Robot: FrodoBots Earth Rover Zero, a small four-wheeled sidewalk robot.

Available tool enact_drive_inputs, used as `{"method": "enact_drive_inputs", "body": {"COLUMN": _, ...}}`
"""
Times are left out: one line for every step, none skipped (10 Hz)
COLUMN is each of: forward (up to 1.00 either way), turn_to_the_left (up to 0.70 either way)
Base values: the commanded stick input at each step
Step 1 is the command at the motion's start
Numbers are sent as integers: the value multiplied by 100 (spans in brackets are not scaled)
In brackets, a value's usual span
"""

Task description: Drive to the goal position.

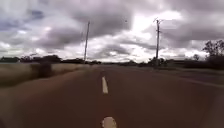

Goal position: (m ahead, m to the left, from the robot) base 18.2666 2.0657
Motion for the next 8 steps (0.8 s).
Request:
{"method": "enact_drive_inputs", "body": {"forward": 100, "turn_to_the_left": 33}}
{"method": "enact_drive_inputs", "body": {"forward": 100, "turn_to_the_left": 38}}
{"method": "enact_drive_inputs", "body": {"forward": 100, "turn_to_the_left": 42}}
{"method": "enact_drive_inputs", "body": {"forward": 100, "turn_to_the_left": 32}}
{"method": "enact_drive_inputs", "body": {"forward": 100, "turn_to_the_left": 11}}
{"method": "enact_drive_inputs", "body": {"forward": 100, "turn_to_the_left": 4}}
{"method": "enact_drive_inputs", "body": {"forward": 100, "turn_to_the_left": 4}}
{"method": "enact_drive_inputs", "body": {"forward": 100, "turn_to_the_left": 4}}
